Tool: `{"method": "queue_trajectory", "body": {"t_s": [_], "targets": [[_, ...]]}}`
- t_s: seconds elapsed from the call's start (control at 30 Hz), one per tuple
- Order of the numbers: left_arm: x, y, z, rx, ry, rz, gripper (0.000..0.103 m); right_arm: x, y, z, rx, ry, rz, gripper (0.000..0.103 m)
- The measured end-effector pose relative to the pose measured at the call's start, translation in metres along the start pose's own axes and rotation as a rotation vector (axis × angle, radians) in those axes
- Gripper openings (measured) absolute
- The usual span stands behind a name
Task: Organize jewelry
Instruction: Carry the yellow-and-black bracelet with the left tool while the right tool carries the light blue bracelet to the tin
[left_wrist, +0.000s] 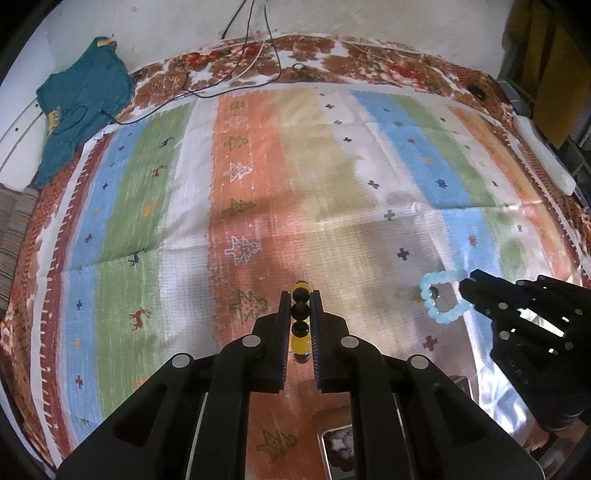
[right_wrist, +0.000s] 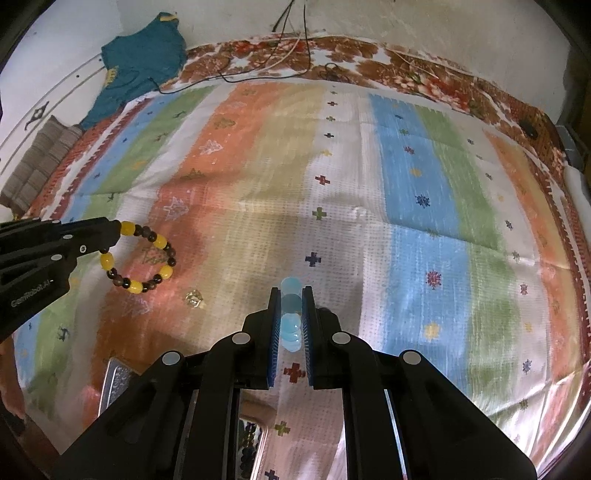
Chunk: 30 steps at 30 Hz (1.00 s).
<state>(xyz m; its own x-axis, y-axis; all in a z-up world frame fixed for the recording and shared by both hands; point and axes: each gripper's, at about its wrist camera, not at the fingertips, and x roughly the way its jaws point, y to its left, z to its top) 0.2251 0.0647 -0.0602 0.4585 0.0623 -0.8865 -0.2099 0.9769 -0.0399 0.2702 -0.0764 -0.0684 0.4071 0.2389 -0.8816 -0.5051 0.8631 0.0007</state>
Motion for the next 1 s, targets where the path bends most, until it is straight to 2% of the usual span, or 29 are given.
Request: {"method": "queue_trajectory", "body": {"t_s": [0.47, 1.0], "targets": [[-0.026, -0.006, -0.010, -0.005, -0.041, -0.016, 0.010, -0.031, 0.009, -0.007, -0.007, -0.090, -0.012, 0.012], [-0.060, -0.018, -0.028, 0.020, -0.115, -0.025, 0.010, -0.062, 0.025, -0.027, -0.041, -0.185, 0.020, 0.012]]}}
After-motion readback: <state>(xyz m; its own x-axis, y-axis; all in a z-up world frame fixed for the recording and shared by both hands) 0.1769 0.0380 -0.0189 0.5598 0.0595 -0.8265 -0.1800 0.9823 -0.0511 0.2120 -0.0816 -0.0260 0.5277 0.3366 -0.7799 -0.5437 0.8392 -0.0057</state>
